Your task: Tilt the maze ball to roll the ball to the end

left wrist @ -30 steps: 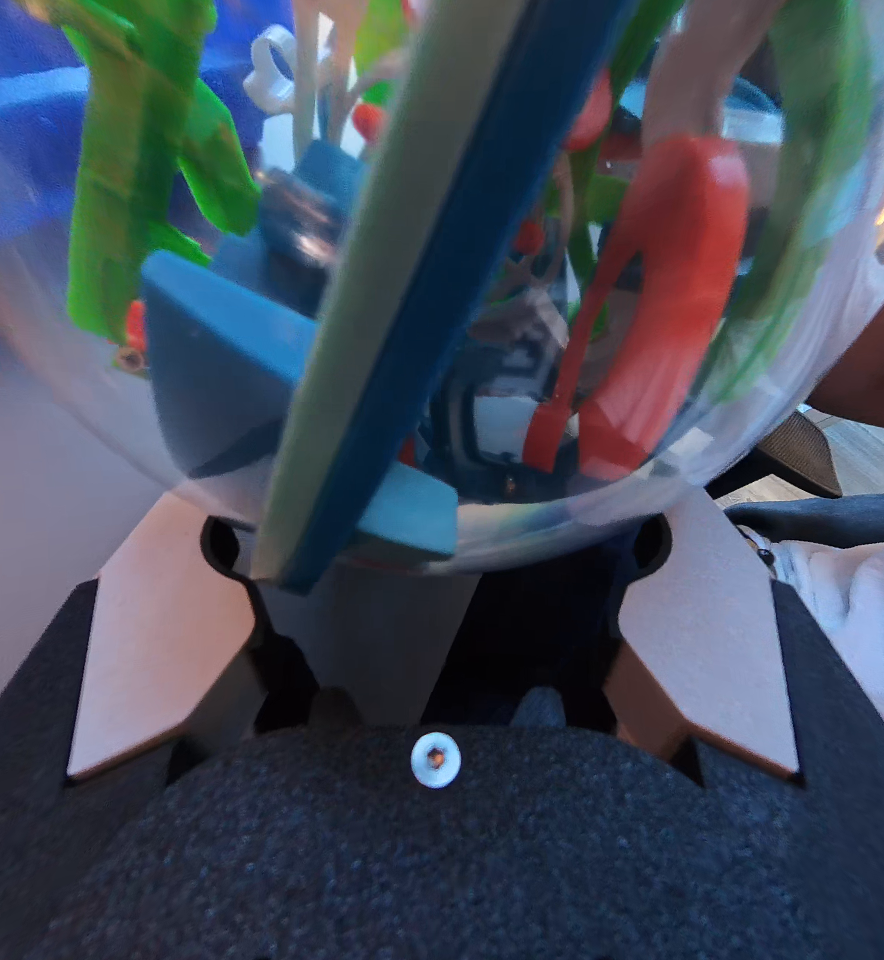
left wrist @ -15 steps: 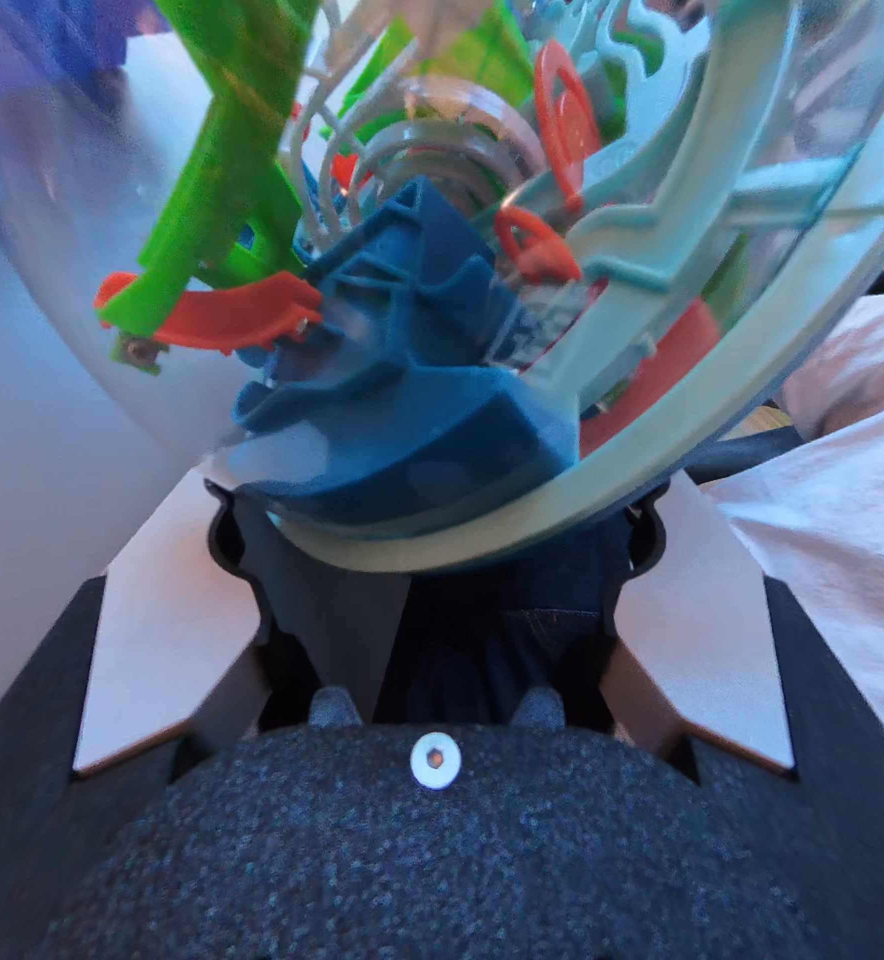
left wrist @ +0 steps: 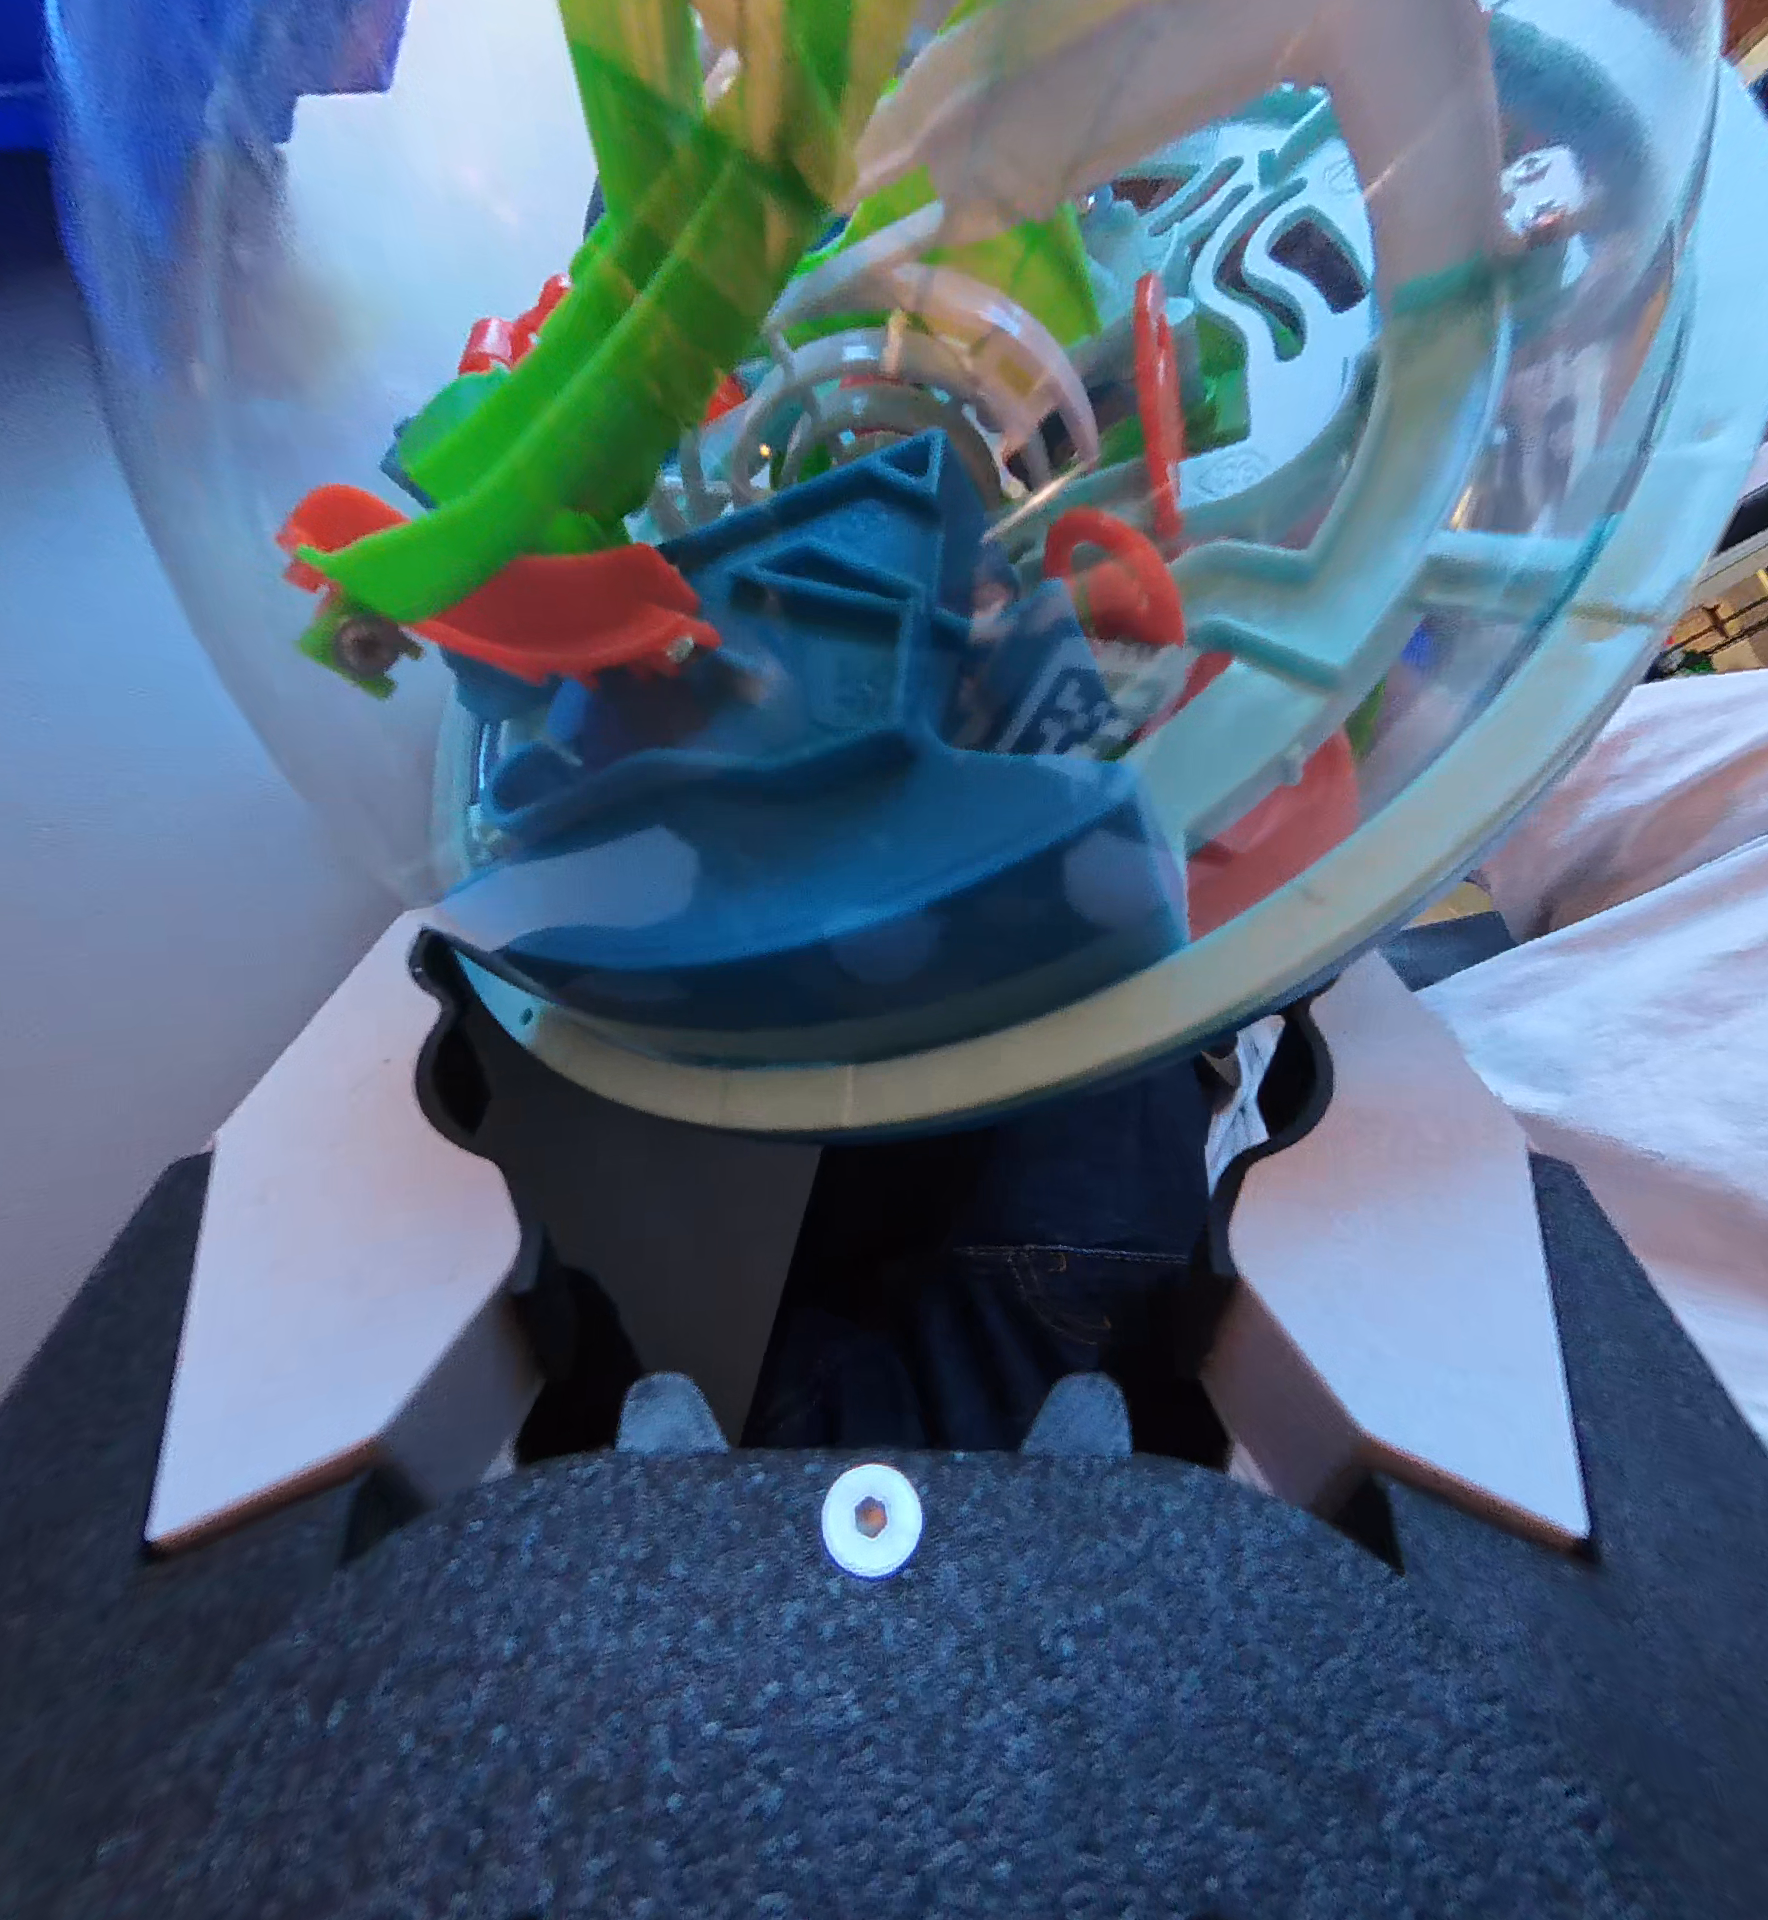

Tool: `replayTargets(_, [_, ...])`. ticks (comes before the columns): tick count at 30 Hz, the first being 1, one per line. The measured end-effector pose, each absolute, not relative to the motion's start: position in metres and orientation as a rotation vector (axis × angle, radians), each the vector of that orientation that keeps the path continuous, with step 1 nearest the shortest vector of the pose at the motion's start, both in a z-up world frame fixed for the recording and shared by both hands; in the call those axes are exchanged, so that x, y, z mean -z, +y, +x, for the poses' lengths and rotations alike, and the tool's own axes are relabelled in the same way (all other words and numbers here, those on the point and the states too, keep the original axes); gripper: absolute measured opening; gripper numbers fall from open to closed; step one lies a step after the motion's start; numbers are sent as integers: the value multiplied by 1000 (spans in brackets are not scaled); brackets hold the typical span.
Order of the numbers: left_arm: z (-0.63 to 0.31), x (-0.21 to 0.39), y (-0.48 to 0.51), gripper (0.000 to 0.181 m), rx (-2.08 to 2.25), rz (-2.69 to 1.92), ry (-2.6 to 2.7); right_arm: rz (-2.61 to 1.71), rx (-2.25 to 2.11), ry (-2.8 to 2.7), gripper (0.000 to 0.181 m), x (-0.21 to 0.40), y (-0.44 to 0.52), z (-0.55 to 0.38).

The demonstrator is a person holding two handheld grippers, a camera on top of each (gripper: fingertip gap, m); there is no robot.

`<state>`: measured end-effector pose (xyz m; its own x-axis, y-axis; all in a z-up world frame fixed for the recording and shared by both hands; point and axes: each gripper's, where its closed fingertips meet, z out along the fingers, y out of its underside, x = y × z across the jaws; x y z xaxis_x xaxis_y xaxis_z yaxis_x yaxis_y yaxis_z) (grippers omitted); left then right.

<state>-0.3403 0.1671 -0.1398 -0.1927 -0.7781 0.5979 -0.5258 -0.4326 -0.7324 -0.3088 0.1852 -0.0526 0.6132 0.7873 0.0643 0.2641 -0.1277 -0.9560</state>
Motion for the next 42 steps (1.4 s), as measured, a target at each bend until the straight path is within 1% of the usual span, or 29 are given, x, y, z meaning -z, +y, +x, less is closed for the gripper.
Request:
replayTargets(5, [-340, 139, 168, 150, 1689, -1844, 1516, -1785, -677, -676, 152, 49, 180, -281])
replayTargets(9, [-339, 141, 167, 150, 1666, -1842, 1530, -1920, -878, -504, 154, 74, 176, -266])
replayTargets(12, [-336, 143, 164, 150, 1635, -1838, 1547, -1899, -1013, -475, 150, 80, 179, -278])
replayTargets(15, [-334, 145, 162, 151, 1600, -1834, 1561, -1849, -1000, -496, 153, 80, 184, -284])
replayTargets(25, [-330, 146, 162, 151, 1490, -1782, 1585, -1797, -948, -581, 153, 79, 179, -282])
replayTargets(42, [-336, 117, 167, 149, 1214, -1612, 1630, -1665, -778, -811, 153, 45, 167, -292])
